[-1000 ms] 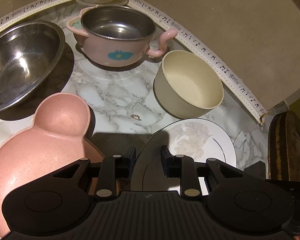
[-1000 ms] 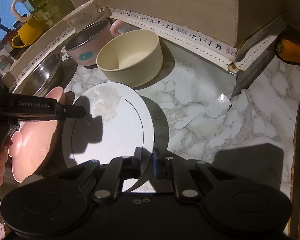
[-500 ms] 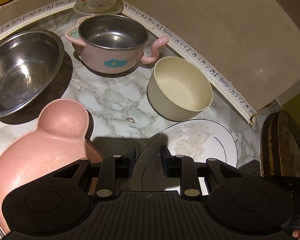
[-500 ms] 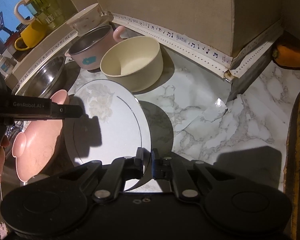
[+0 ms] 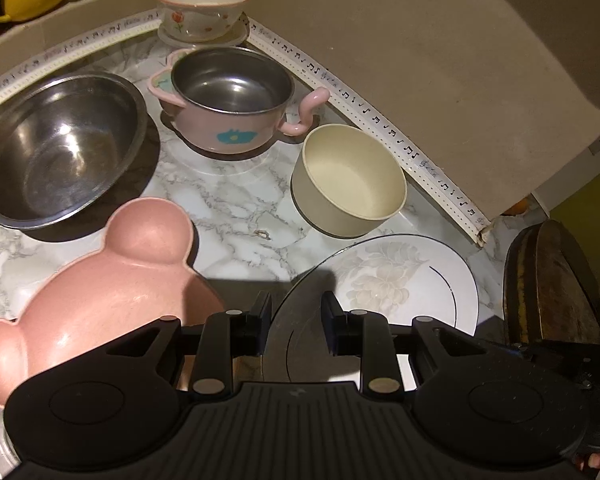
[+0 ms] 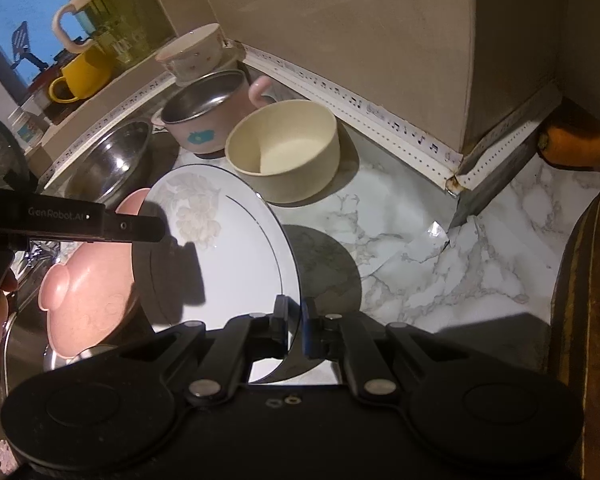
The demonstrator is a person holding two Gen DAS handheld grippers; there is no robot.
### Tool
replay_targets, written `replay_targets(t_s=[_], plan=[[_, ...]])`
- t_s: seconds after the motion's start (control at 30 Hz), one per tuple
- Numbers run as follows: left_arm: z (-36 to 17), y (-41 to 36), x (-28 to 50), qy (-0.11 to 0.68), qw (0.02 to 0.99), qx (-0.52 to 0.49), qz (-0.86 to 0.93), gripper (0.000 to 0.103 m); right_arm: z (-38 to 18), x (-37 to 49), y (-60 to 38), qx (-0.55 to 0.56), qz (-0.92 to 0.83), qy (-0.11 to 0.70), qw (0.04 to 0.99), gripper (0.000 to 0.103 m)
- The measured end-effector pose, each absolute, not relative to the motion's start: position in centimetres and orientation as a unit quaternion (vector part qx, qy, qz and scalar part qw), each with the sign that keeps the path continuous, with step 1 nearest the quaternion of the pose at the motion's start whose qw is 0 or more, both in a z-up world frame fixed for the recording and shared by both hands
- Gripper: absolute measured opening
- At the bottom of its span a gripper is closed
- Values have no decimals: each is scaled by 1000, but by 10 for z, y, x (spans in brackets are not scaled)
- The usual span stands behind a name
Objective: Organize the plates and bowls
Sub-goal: 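Lift the floral plate with both grippers and carry it over the white plate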
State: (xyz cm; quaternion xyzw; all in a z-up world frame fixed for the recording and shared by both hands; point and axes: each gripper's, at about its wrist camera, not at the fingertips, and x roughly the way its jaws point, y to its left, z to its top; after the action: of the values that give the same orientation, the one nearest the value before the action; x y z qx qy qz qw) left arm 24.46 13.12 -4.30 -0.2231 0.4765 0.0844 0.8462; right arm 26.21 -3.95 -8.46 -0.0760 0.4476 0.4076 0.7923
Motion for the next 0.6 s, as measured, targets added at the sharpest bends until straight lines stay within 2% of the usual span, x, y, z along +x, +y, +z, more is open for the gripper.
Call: replay_targets(t_s=[0.3,0.6], plan=[[-29,138,208,484,838,-234,93,26,-62,240,-39,-83,424,440,787,7],[-34,140,160,499,825,-236,118,26,-63,208,-34,-98,447,447,769,7]])
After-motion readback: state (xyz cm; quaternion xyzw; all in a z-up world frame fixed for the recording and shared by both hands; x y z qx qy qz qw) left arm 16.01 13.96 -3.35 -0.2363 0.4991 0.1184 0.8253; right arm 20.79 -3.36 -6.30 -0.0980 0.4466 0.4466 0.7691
